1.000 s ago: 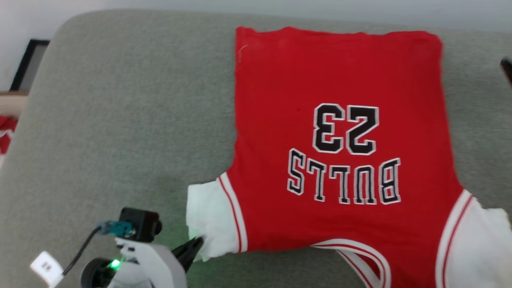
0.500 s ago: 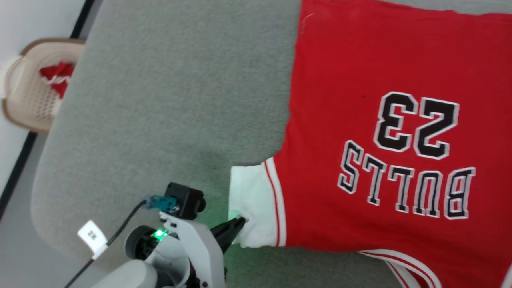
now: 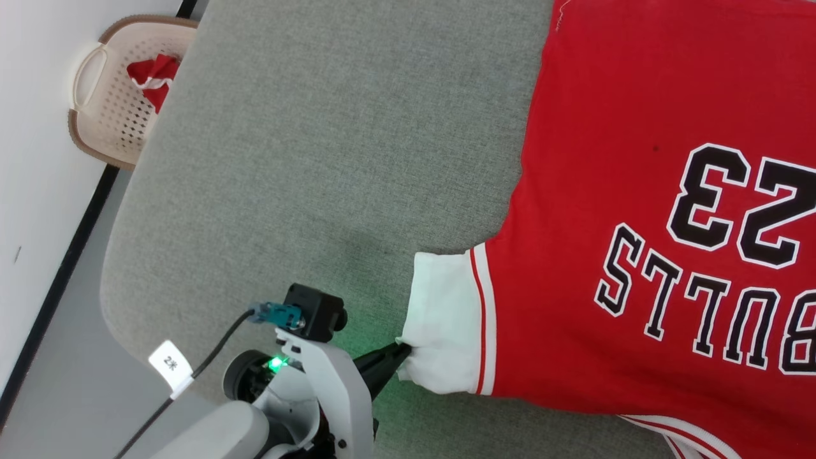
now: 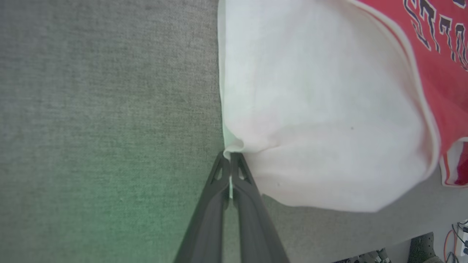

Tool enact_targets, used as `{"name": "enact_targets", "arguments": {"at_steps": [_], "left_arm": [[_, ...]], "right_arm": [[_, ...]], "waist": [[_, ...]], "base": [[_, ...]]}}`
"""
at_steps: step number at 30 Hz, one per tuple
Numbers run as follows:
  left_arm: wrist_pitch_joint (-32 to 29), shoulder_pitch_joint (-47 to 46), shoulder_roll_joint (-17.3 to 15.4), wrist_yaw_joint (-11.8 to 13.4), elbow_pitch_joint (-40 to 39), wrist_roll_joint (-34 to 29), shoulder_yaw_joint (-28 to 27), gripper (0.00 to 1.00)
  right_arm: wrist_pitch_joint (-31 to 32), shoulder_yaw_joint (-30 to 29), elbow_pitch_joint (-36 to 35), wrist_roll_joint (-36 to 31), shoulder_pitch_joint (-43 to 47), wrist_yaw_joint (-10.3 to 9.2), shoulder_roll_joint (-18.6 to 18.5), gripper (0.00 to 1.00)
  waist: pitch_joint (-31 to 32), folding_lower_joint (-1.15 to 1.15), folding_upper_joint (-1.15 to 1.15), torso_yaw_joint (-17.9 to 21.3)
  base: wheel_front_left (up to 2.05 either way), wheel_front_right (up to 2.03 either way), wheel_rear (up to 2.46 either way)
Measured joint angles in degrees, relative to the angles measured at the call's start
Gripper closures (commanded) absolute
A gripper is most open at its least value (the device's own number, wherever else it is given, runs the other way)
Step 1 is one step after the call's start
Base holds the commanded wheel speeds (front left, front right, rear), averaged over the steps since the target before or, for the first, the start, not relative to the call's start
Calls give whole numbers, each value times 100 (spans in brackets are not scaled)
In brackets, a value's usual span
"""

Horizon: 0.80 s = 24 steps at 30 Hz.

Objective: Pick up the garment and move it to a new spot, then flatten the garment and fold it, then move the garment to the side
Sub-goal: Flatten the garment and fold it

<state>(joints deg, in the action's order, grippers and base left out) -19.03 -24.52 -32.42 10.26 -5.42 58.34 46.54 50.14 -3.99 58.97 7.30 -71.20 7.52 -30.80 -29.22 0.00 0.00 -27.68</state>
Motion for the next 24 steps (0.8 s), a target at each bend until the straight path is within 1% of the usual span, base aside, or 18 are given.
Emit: {"name": "enact_targets", "arguments": {"at_steps": [4,8,11,14,17,19,21,24], "left_arm": [[27,-34,7,-38,89,8,-16,100],[70,-38,-14,-66,156,18,-55,100],[113,-23,-77,-36,176,25,-105,100],[132,23,-202,44,178,25,-166,100],[114,85,-325,99,149,27,-205,100],[97,140,-400,147,125,51,-229,100],[91,173,-480,203,92,77,-278,100],[82,270,-614,296,33,103,-337,100]], "right_arm": [[-27,-22,13,-94,-7,1,9,100],[-74,-1,24,-103,-18,1,102,100],[-10,140,31,-35,-19,-1,215,100],[209,470,-13,221,27,-7,312,100],[410,860,-311,746,283,-8,358,100],[531,1103,-654,1274,564,-8,333,100],[694,1347,-1126,1847,921,-5,249,100],[918,1723,-2052,2624,1617,-4,-27,100]], "waist": [[3,0,0,26],[34,0,0,111],[90,0,0,213],[176,0,0,344],[292,0,0,497],[375,0,0,608],[457,0,0,728],[587,1,0,919]], "base": [[0,0,0],[0,0,0],[0,0,0],[0,0,0],[0,0,0],[0,0,0],[0,0,0],[0,0,0]]}}
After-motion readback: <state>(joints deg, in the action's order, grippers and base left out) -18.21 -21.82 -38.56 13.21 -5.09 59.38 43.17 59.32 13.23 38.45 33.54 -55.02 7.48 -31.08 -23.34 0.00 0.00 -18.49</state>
